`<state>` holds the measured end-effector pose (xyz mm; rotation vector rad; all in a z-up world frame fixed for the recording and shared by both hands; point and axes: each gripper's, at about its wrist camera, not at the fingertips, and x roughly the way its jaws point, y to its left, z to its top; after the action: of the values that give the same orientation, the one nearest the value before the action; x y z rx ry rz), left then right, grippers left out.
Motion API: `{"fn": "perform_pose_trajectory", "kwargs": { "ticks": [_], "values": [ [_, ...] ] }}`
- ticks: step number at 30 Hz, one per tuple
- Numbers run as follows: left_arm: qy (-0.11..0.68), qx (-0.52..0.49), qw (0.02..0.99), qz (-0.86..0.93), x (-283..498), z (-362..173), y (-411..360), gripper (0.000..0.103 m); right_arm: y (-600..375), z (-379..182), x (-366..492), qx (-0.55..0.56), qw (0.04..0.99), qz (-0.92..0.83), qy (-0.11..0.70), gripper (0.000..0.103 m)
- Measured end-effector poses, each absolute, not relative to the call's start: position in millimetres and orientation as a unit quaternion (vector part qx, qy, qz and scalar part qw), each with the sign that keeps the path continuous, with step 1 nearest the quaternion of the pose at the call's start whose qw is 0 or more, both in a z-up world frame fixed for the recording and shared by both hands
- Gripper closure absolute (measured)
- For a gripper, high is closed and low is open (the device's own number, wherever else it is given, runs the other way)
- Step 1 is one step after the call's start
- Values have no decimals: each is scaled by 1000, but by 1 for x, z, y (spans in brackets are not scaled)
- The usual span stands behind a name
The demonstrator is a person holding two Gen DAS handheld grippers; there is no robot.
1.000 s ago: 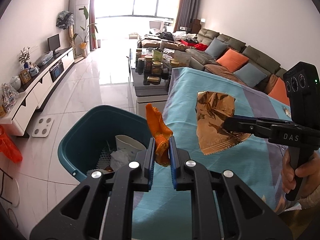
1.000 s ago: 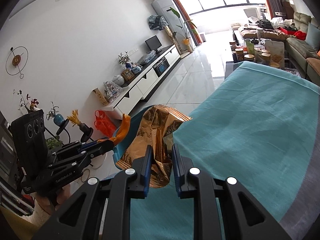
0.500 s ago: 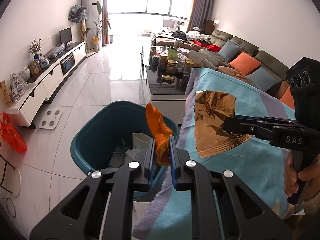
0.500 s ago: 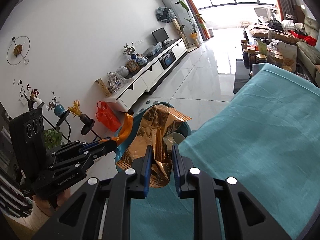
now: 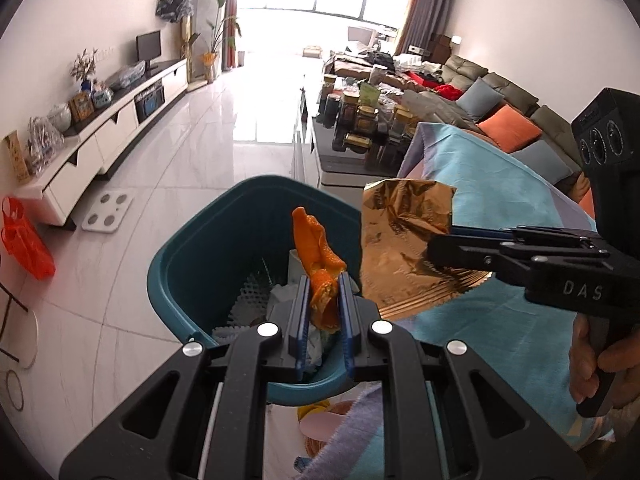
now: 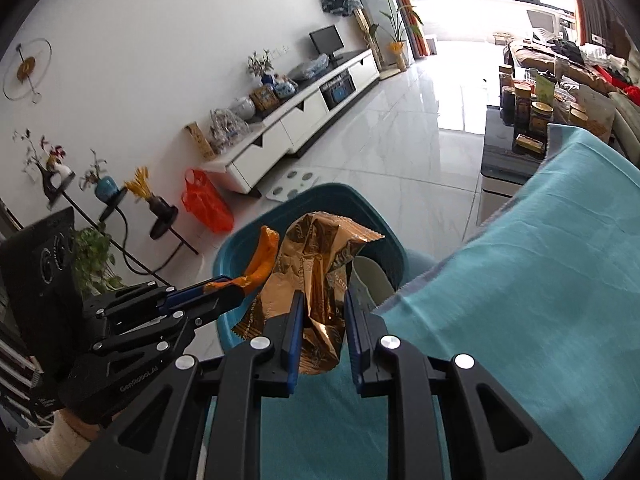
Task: Collect trash
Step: 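Open both grippers to drop the peel and wrapper into the bin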
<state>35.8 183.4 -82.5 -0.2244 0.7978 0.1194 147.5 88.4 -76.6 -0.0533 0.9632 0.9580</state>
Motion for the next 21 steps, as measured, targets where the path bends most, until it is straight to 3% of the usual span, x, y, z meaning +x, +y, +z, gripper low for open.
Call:
{"fn": "perform_pose_trajectory", "kwargs": {
  "ticks": [9,13,18,21],
  "values": [
    [399,-135,904,70,52,-107,207,87,130,-94,152,-65,768,430,470,83],
    [403,-152,900,73,60,-117,219,66,135,-95,156,-68,770,423,474,70],
    [399,-170,897,81,59,-122,228,59,121,-92,155,-49,773,424,469,69],
    [383,-159,906,82,50,-114,224,48,104,-86,150,-39,781,424,457,63]
  ]
}}
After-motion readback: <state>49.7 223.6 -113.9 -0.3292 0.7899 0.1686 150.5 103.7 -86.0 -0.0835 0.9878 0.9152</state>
